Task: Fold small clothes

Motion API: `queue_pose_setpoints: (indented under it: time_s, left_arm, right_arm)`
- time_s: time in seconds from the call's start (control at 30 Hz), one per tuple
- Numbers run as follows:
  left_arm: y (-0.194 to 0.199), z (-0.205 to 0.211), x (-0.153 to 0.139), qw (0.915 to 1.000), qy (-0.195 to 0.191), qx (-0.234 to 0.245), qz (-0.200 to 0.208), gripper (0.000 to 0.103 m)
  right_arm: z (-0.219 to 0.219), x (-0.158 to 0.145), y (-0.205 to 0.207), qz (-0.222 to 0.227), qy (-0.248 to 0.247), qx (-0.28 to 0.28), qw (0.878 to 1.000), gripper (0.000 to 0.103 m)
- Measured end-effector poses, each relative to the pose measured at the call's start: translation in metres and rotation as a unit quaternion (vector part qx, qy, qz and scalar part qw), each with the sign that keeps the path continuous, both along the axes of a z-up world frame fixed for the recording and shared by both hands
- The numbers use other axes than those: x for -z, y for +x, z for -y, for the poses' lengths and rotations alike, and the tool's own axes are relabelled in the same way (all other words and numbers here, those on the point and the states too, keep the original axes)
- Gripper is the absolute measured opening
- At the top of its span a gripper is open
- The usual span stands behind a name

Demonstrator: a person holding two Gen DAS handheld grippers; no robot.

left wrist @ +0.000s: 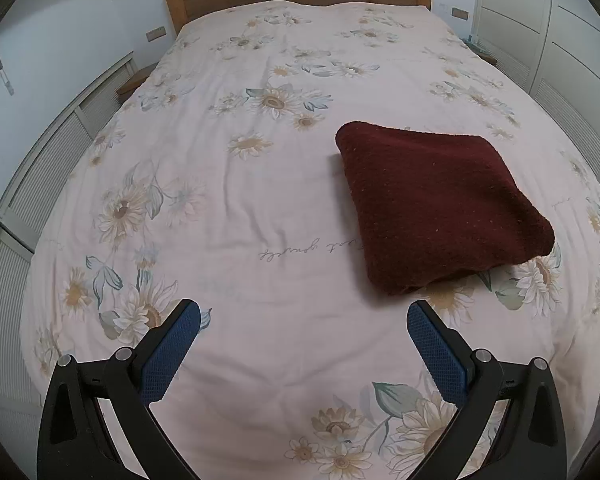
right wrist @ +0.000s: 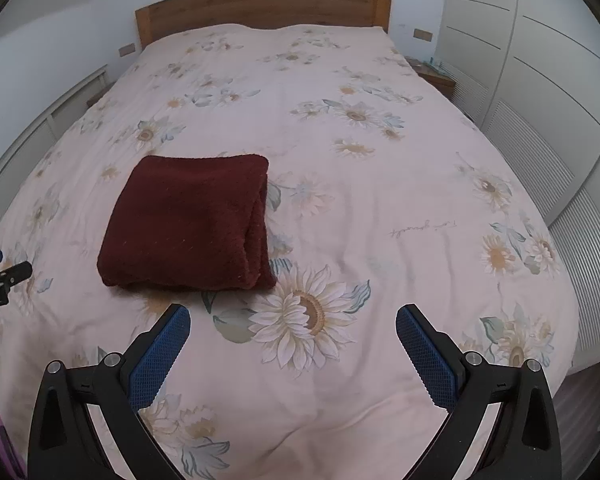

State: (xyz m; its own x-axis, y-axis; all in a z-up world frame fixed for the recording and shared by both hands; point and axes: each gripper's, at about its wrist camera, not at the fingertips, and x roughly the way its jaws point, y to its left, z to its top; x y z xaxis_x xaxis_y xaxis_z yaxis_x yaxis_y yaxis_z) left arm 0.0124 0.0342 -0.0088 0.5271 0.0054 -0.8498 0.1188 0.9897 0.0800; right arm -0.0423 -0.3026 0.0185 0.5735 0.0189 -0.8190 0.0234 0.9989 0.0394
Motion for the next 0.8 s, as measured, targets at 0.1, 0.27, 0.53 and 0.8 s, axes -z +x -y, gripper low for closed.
queue_pose_setpoints:
  time_s: [0.1,0.27,0.53,0.8]
  left_arm:
    - [-0.0004,-0.0003,-0.0006,1.0,-0.002,-0.001,-0.002,0.102]
    - [-0.001,-0.0002,0.001,1.0,-0.001,-0.002,-0.006,0.102]
    - [-0.0012,0.0014,0.0066,0.9999,-0.001,0.001,-0.016,0.102]
    - [-0.002,0.0029,0.0084,0.9998,0.001,0.001,-0.021,0.102]
  right_arm:
    - [-0.0006,-0.0004,-0.0002,0.0,0.0,0.0,1.0,0.103]
    - [-0.0022,-0.0023,-0.0004,0.002,-0.002,-0.003,1.0,0.103]
    - [-0.0036,-0.0045,-0.001,0.003,-0.004,-0.004,1.0,0.103]
    - [-0.002,-0.0051,0.0001,0.002,-0.003,-0.007,1.0,0.103]
